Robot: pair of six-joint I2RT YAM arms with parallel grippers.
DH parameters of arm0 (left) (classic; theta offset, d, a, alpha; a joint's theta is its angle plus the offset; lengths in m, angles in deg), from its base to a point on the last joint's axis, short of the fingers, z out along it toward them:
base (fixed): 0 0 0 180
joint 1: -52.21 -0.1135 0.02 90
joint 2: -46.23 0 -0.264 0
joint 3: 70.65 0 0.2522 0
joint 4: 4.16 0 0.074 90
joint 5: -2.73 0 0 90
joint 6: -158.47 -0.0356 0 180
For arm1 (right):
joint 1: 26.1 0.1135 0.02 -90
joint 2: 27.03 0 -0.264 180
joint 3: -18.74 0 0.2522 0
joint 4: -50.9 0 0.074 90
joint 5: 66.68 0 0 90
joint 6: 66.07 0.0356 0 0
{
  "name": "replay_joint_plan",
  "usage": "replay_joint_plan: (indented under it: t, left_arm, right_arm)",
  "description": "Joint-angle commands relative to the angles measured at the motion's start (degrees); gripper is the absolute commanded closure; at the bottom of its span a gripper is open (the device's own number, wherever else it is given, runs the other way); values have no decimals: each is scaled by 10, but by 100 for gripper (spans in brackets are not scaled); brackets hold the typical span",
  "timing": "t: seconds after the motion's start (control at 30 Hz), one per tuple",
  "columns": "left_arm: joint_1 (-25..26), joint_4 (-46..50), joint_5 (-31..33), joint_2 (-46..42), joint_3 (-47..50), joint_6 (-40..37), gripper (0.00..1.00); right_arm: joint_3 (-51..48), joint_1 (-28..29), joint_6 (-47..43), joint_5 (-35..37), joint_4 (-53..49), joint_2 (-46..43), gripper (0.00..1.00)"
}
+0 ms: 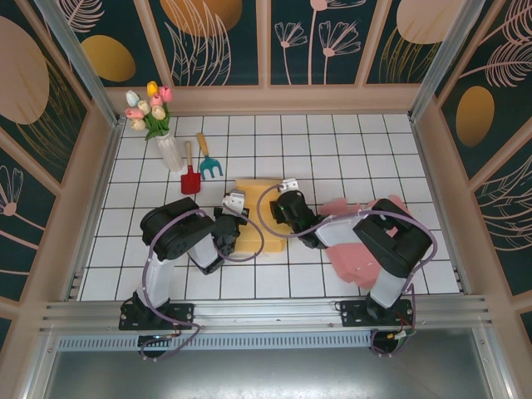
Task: Fold the paper box
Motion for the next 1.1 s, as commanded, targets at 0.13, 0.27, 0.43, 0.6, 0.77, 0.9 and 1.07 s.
replay_joint_plan:
  t: [0.13,0.27,0.43,0.6,0.77,0.9,1.07]
  left_arm:
    - [18,-122,-34,57,21,-20,100]
    - [19,-121,-25,60,16,-20,100]
    - [21,-121,-18,63,11,-20,100]
    - [23,-121,-13,65,8,-23,100]
    - [23,-118,-11,66,6,-26,100]
    - [23,-111,-9,64,4,-26,100]
    - [24,-109,-7,64,1,-25,100]
  right_arm:
    - [43,18,103,212,-98,42,86]
    - [47,19,139,281,-154,45,90]
    - [49,21,148,286,-160,43,91]
    - [34,30,133,237,-107,30,85]
    - [-23,31,109,110,2,-17,71]
    - [-26,31,100,68,-13,-40,60]
    - [-52,35,110,54,-24,-88,53]
